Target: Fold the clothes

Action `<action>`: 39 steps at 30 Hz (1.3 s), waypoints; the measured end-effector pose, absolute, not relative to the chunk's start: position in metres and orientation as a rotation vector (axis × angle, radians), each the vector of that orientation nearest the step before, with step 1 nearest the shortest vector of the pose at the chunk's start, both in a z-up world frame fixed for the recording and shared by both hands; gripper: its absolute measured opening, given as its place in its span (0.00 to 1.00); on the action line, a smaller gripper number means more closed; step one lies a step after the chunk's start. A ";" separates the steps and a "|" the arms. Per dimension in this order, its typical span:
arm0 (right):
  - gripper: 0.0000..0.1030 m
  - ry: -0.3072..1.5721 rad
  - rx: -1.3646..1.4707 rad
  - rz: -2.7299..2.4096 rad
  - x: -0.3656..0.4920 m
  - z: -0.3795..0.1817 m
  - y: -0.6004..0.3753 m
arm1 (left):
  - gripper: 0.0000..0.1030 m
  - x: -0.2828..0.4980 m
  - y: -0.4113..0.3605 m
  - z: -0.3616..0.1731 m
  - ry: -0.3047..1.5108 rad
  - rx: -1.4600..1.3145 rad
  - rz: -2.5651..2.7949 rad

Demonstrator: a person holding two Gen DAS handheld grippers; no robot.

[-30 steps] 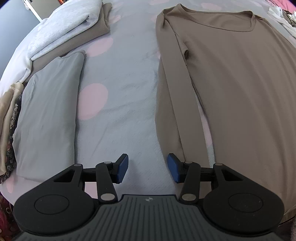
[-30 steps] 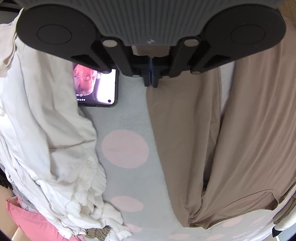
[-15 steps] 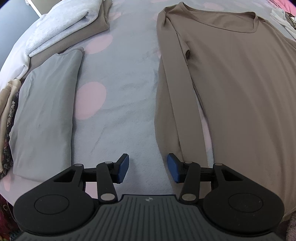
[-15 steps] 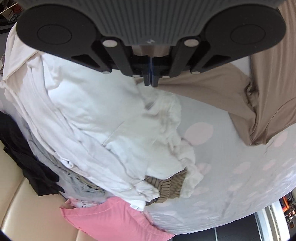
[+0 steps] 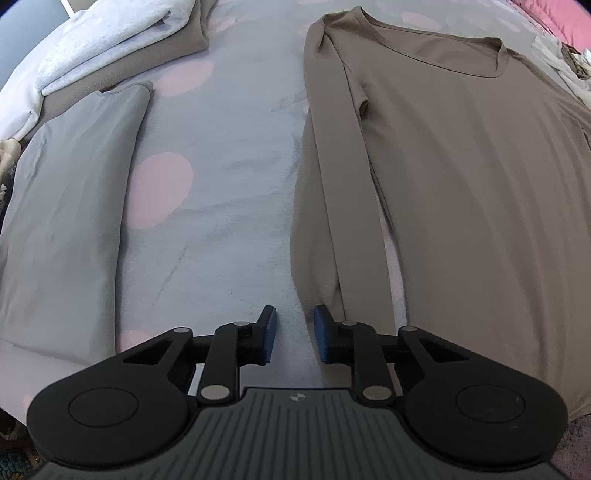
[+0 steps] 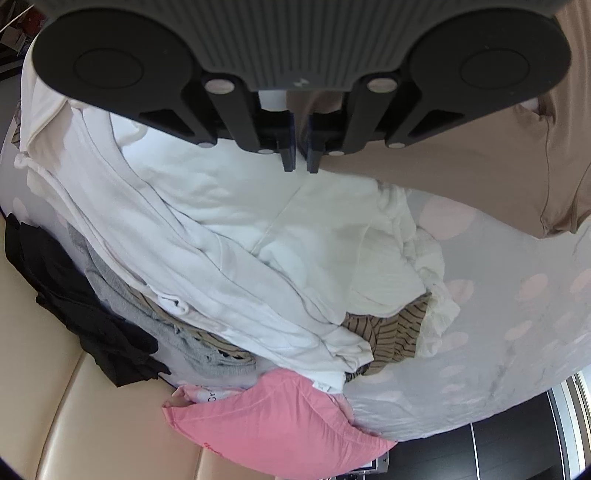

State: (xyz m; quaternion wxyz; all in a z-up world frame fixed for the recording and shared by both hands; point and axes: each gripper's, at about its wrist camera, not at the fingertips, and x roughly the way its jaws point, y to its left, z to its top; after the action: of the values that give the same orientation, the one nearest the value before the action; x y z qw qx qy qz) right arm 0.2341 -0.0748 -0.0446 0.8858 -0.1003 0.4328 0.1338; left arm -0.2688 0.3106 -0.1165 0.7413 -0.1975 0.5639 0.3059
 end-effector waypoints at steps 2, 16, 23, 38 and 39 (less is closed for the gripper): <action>0.13 0.874 -0.222 0.281 0.226 -0.040 -0.072 | 0.01 -0.271 0.311 -0.115 1.218 -0.463 0.659; 0.19 0.789 -0.348 0.309 0.193 -0.039 -0.051 | 0.12 -0.280 0.289 -0.088 1.104 -0.532 0.588; 0.20 0.789 -0.342 0.311 0.189 -0.038 -0.054 | 0.12 -0.273 0.285 -0.109 1.199 -0.519 0.580; 0.20 0.798 -0.349 0.302 0.187 -0.041 -0.055 | 0.00 -0.300 0.326 -0.058 1.026 -0.629 0.711; 0.20 0.800 -0.350 0.303 0.187 -0.041 -0.054 | 0.00 -0.304 0.335 -0.050 1.006 -0.629 0.733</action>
State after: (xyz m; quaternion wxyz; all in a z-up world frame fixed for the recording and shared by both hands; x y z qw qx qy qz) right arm 0.1875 -0.0542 -0.0413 0.8952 -0.1688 0.3858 0.1461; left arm -0.3036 0.3348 -0.0501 0.7667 -0.2895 0.4633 0.3374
